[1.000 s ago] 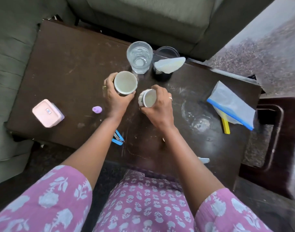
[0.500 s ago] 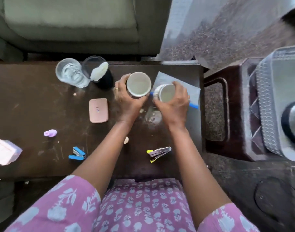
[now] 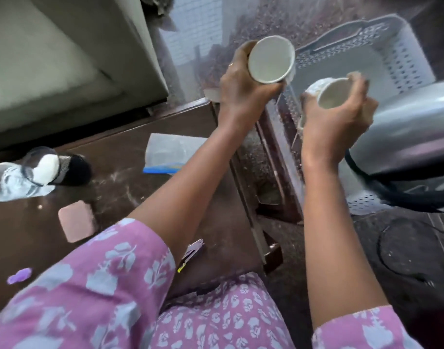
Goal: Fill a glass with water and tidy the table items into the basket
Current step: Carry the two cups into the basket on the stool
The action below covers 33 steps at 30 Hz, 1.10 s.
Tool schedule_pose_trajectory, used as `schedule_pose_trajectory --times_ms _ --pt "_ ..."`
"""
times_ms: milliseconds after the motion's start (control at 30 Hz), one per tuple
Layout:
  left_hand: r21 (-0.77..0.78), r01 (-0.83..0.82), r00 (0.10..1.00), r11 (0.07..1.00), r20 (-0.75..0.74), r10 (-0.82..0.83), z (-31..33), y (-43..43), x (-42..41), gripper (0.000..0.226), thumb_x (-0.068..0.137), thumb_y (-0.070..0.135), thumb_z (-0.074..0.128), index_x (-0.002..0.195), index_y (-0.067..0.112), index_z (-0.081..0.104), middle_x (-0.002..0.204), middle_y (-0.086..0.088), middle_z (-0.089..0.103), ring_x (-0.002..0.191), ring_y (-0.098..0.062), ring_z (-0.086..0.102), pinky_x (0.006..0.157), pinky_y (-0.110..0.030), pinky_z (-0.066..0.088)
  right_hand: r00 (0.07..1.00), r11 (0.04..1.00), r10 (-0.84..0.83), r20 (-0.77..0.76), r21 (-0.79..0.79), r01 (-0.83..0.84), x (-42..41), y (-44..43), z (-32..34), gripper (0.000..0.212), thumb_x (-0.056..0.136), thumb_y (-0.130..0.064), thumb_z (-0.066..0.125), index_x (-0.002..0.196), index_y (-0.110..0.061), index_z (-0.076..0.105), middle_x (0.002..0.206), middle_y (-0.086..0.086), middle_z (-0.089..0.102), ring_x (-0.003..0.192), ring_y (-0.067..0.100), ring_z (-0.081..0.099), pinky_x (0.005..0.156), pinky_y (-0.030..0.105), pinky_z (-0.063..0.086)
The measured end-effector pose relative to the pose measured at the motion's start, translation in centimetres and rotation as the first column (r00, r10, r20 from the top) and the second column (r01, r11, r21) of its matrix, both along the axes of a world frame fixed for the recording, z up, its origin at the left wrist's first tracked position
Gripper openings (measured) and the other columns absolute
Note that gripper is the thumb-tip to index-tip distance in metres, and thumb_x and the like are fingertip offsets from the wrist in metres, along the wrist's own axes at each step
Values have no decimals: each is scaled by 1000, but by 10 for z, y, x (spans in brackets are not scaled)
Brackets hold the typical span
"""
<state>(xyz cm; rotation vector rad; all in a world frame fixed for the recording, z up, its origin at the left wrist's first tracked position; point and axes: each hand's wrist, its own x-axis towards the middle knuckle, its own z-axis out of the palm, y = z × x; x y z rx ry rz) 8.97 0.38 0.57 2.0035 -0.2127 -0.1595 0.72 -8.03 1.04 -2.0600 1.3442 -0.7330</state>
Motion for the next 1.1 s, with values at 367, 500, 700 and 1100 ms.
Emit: schedule_pose_trajectory --times_ms 367,500,700,1100 --pt "228 310 948 923 -143 -283 -23 -119 20 73 65 24 80 127 12 46 120 -8 62 112 -22 55 83 -24 39 956 988 13 -292 149 33 16 -73 -28 59 85 -8 57 139 -16 35 132 17 38 117 36 45 92 34 36" --pt "293 331 943 897 -148 -299 -40 -135 21 68 69 26 78 125 10 43 121 -9 60 113 -23 53 77 -20 32 949 981 14 -316 189 49 27 -81 -44 57 83 -9 61 135 -11 37 128 18 39 110 39 50 92 34 39" --pt "317 327 943 890 -164 -288 -56 -150 20 69 73 22 74 129 5 38 125 -13 56 117 -26 50 82 -18 31 931 983 -40 -363 152 101 41 -94 -61 43 91 -14 51 131 -5 38 123 20 41 106 38 51 92 34 41" --pt "469 334 935 817 -276 -224 -41 -140 10 51 82 25 66 121 0 45 123 -18 56 115 -32 51 84 -27 37 978 983 -165 -129 -97 153 27 -59 -69 37 82 0 60 118 0 54 117 24 56 96 41 60 74 39 52"
